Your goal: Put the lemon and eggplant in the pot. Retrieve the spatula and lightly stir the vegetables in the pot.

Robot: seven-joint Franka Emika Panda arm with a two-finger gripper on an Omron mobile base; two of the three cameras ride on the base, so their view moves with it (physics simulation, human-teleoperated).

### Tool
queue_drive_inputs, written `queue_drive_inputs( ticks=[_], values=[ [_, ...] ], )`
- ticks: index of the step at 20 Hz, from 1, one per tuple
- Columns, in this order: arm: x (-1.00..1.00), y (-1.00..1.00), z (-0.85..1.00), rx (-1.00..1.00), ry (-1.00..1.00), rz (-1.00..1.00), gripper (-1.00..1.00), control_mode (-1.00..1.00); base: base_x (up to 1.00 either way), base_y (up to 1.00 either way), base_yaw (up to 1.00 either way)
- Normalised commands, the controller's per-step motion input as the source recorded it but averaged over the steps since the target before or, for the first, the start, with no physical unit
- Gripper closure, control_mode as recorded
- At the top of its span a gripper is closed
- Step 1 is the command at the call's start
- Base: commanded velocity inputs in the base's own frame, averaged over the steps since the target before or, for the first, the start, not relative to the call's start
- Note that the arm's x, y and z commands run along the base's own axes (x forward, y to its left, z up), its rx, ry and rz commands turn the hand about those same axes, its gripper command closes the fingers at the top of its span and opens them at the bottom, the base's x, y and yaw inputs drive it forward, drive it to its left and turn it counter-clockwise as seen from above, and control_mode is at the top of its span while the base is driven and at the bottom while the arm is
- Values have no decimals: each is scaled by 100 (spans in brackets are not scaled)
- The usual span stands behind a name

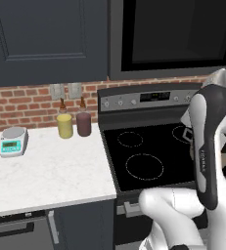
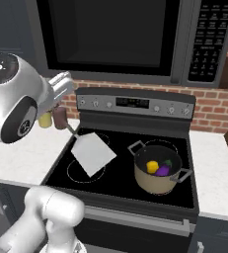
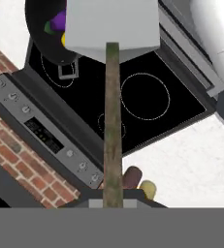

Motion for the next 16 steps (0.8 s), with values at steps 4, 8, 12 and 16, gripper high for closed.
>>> queue_drive_inputs(
  ticks=[4,8,12,16],
  values=[
    [-48,-100,4,17,12,-27,100,-100,0,0,0],
    [-47,-100,0,17,0,-3,100,-100,0,0,0],
    [-25,-96,-7,18,-10,5,100,-100,0,0,0],
    [2,-79,-10,16,-21,11,100,-100,0,0,0]
  ],
)
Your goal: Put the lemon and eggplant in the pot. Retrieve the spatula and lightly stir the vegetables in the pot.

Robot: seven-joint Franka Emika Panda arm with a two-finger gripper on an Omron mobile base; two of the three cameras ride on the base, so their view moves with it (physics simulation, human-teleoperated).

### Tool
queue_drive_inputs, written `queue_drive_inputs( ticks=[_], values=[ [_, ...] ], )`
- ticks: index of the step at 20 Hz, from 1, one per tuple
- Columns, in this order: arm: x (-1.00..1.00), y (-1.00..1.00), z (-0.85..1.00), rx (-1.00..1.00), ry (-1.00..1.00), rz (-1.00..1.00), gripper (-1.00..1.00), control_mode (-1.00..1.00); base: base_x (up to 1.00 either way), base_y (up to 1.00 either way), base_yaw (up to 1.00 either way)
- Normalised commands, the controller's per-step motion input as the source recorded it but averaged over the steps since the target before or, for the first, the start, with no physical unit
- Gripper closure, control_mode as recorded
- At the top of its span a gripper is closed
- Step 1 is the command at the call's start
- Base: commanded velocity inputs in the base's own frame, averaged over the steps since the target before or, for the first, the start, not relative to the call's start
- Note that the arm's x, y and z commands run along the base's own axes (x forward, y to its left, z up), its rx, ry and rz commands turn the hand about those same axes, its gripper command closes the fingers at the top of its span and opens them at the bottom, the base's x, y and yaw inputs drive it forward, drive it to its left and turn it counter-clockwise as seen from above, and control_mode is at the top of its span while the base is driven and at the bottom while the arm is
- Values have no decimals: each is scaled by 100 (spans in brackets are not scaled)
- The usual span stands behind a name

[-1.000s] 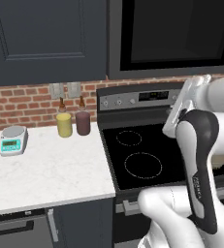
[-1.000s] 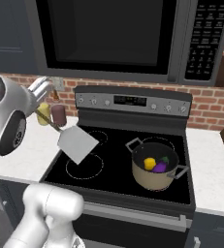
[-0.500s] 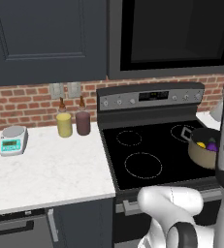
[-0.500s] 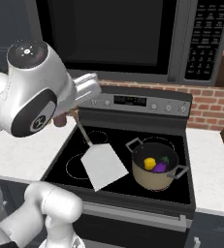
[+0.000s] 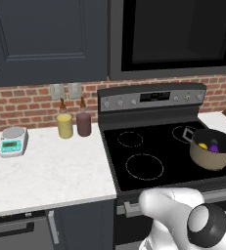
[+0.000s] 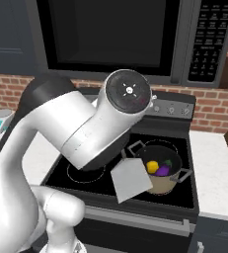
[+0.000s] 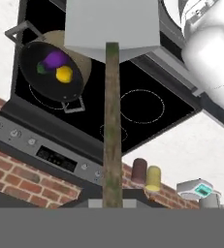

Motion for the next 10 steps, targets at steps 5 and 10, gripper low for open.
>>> queue_drive_inputs(
  ticks=[5,10],
  values=[
    [35,-61,-6,14,-20,9,100,-100,0,0,0],
    [55,-46,-9,16,-7,5,100,-100,0,0,0]
  ],
)
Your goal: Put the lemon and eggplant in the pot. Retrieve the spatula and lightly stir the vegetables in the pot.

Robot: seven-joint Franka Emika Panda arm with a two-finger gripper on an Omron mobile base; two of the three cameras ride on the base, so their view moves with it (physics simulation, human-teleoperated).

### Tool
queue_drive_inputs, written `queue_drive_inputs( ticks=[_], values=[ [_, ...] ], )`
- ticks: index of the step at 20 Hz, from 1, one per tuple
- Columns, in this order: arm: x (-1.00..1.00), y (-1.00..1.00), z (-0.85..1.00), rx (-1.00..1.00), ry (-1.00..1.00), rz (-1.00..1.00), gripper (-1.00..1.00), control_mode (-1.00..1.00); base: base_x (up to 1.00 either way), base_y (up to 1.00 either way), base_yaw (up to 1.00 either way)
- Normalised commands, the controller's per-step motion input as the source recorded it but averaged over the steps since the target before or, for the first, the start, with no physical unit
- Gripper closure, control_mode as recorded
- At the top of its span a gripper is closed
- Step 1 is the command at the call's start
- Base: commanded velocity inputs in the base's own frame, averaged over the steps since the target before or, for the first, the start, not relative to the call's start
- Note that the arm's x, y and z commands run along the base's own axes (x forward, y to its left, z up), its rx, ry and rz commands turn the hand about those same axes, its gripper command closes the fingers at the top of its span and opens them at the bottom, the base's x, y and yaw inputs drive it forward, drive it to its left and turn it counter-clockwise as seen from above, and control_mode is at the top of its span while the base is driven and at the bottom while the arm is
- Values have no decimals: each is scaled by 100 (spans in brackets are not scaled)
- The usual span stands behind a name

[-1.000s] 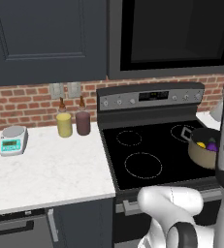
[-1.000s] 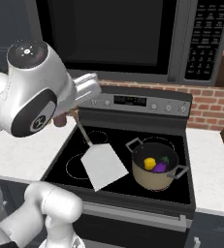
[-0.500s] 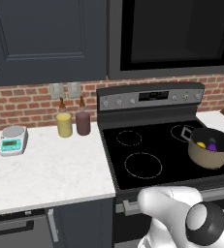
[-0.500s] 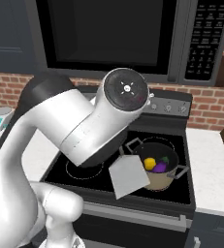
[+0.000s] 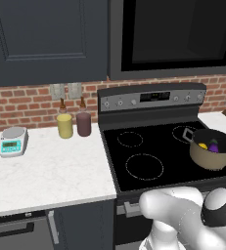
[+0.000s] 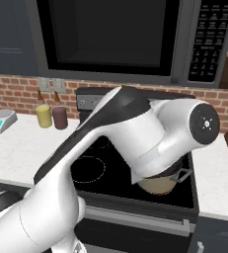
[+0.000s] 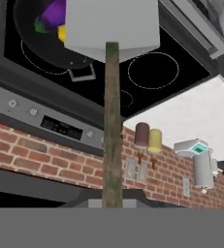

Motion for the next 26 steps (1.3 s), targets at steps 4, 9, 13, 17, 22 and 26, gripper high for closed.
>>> queue_drive_inputs(
  ticks=[4,9,13,17,22,26],
  values=[
    [67,-35,-2,20,0,0,100,-100,0,0,0],
    [64,-38,-10,16,0,0,100,-100,0,0,0],
    [49,-39,-32,10,0,0,100,-100,0,0,0],
    [30,-35,-51,5,-6,0,100,-100,0,0,0],
    [36,-28,-51,1,-8,0,100,-100,0,0,0],
    [42,-14,-27,0,-6,0,100,-100,0,0,0]
  ],
)
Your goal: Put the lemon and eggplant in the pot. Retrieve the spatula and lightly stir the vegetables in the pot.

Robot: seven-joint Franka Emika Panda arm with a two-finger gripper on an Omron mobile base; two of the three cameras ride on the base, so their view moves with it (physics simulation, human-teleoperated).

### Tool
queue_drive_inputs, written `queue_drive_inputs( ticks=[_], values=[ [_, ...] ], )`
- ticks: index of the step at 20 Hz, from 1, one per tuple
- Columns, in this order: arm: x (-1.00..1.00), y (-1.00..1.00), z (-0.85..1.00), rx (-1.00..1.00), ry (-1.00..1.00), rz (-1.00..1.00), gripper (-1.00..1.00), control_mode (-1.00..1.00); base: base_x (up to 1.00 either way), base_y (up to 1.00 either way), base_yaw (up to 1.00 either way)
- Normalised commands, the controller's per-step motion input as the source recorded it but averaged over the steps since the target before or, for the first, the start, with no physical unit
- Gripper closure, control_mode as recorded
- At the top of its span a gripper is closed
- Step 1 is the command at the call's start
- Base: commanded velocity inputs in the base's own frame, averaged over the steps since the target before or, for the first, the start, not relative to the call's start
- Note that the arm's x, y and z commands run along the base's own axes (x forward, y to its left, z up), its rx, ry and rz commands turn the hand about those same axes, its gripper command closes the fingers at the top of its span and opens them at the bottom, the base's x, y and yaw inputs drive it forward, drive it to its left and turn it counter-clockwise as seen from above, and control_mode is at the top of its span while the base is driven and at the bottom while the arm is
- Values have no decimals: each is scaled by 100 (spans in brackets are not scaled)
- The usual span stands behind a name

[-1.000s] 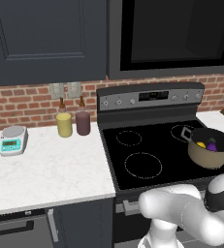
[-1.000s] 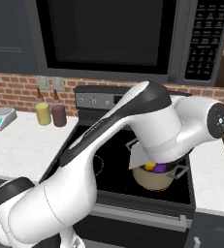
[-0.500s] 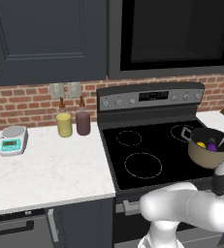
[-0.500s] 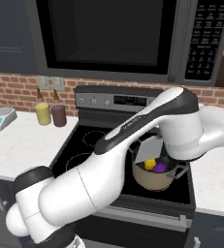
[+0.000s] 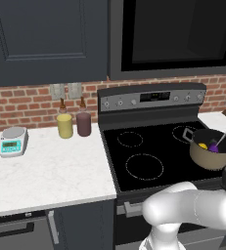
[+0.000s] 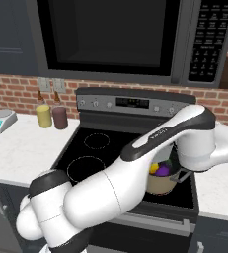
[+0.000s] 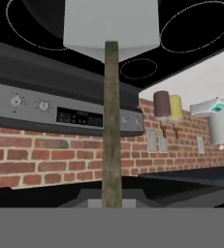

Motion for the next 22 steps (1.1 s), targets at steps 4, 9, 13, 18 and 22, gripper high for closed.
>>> queue_drive_inputs(
  ticks=[4,9,13,18,22],
  values=[
    [40,-6,-21,0,-1,0,100,-100,0,0,0],
    [26,-4,-30,0,0,0,100,-100,0,0,0],
    [28,0,-31,0,0,0,100,-100,0,0,0],
    [34,0,-26,0,0,0,100,-100,0,0,0],
    [36,0,-28,0,0,0,100,-100,0,0,0]
  ],
)
